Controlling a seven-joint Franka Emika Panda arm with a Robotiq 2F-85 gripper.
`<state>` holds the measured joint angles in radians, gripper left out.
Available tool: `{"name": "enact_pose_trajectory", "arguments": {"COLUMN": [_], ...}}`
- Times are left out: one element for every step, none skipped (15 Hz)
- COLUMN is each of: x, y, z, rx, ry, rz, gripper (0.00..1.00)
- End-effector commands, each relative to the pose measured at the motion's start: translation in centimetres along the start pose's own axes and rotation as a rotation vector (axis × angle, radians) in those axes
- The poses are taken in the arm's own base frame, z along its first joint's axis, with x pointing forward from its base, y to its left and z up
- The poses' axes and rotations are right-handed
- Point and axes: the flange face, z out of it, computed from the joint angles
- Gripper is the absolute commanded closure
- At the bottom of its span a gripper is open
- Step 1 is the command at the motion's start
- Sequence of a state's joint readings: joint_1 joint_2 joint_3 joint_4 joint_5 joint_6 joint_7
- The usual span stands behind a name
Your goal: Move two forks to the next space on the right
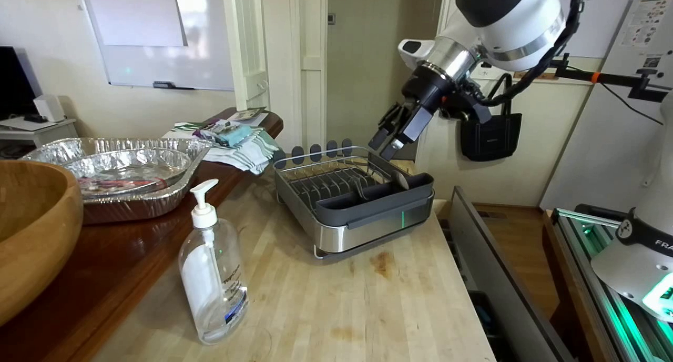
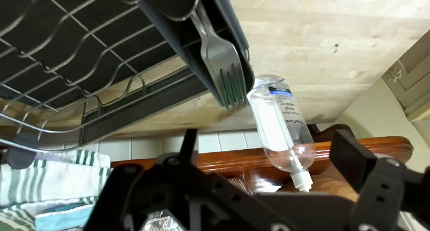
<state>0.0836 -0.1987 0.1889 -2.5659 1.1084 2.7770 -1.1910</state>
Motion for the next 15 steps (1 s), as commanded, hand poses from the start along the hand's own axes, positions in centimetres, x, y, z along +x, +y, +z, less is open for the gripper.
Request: {"name": "enact_pose_trajectory", "arguments": {"x": [-0.7,-0.5,-0.3,-0.1,0.1,0.3,0.5,0.6,0.7,0.8,0.9,0.9,1.0,1.0,1.0], "y": [-0.5,-0.5,-0.7,-0.8,-1.0,-1.2,-1.4,-1.5,-1.6,-1.7,-1.8,-1.9,-2.0,-2.1,-2.2], "z": [-2.1,-2.5,-3.1,-3.5,-4.1,-4.7,-5.3,-5.8,-6.3,-6.9,-7.3,-7.8,-8.1,-8.5,-8.7], "rx": [0.011,0.013,0.018,0.02,0.026,0.031,0.028,0.023,0.017,0.01,0.004,-0.004,-0.011,-0.016,-0.02], "ry": [-0.089,-0.106,-0.13,-0.15,-0.17,-0.186,-0.205,-0.223,-0.238,-0.254,-0.269,-0.282,-0.293,-0.305,-0.313], "rz": [0.023,0.024,0.026,0.028,0.03,0.031,0.032,0.032,0.031,0.031,0.031,0.036,0.04,0.044,0.046], "gripper": [0.0,0.0,0.0,0.0,0.0,0.0,0.0,0.0,0.0,0.0,0.0,0.0,0.0,0.0,0.0]}}
